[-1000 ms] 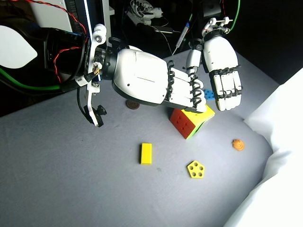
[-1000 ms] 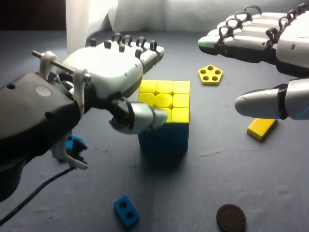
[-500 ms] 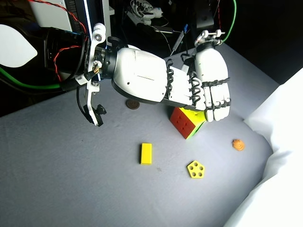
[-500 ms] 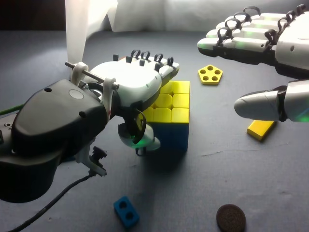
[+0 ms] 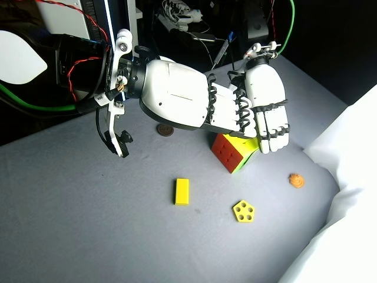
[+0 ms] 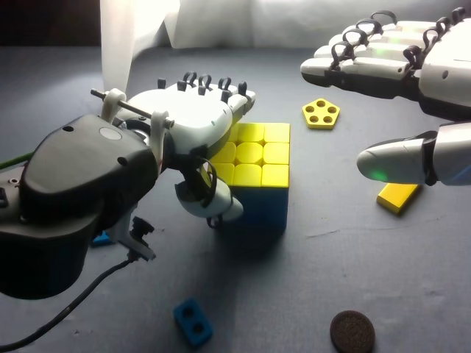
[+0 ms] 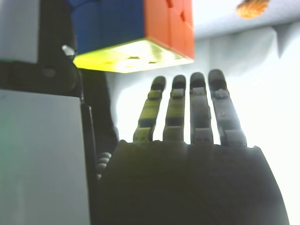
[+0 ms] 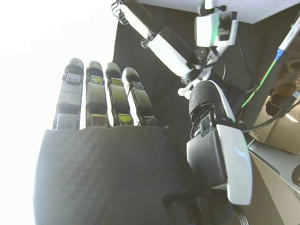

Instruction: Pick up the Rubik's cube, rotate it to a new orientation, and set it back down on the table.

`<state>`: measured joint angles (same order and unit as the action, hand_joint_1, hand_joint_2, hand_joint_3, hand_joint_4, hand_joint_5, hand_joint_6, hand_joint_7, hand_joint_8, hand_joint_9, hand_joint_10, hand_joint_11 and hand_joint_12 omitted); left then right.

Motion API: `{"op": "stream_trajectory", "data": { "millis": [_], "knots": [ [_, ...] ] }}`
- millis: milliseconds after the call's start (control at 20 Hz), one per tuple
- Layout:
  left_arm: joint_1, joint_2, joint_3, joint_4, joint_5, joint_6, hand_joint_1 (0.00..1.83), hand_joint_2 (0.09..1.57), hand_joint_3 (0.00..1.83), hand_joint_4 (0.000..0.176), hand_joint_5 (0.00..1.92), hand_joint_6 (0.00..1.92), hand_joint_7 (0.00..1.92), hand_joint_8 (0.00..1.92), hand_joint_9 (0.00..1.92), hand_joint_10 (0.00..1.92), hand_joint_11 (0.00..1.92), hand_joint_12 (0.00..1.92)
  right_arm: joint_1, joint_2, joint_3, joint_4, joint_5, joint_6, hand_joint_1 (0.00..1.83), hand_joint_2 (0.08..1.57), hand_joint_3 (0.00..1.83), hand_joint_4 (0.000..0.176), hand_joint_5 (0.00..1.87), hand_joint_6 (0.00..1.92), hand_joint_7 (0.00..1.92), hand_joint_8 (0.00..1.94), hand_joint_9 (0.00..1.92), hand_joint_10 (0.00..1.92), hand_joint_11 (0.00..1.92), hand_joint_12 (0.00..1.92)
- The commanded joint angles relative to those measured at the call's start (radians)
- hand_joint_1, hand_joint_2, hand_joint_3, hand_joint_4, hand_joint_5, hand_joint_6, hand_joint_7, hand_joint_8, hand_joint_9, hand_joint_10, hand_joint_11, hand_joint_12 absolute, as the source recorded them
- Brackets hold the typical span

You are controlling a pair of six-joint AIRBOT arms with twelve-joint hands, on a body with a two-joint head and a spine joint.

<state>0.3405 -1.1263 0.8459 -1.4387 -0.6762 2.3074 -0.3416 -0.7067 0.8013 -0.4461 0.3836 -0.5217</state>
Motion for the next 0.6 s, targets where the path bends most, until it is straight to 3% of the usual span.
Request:
{"op": "stream_trajectory", "data": {
  "millis": [0,350,550],
  "knots": [
    [-0.015,-0.001,0.005,0.047,-0.034,0.005,0.93,0.95,0.0,0.0,0.0,0.0,0.0,0.0,0.0,0.0,0.01,0.0,0.011,0.004,-0.002,0.021,0.109,0.001,0.0,1.29,0.0,0.0,0.0,0.0,0.03,0.01,0.0,0.0,0.0,0.0],
    [-0.012,-0.032,0.039,0.043,-0.031,0.006,0.86,0.98,0.01,0.0,0.0,0.0,0.0,0.0,0.0,0.0,0.0,0.0,0.011,0.004,-0.002,0.021,0.109,0.001,0.0,1.32,0.01,0.0,0.0,0.0,0.01,0.0,0.0,0.0,0.0,0.0],
    [-0.007,-0.048,0.056,0.04,-0.029,0.006,0.94,0.99,0.01,0.0,0.0,0.0,0.0,0.0,0.0,0.0,0.0,0.0,0.011,0.004,-0.003,0.021,0.11,0.001,0.0,1.31,0.0,0.0,0.0,0.0,0.02,0.0,0.0,0.0,0.0,0.0]
  ]
}}
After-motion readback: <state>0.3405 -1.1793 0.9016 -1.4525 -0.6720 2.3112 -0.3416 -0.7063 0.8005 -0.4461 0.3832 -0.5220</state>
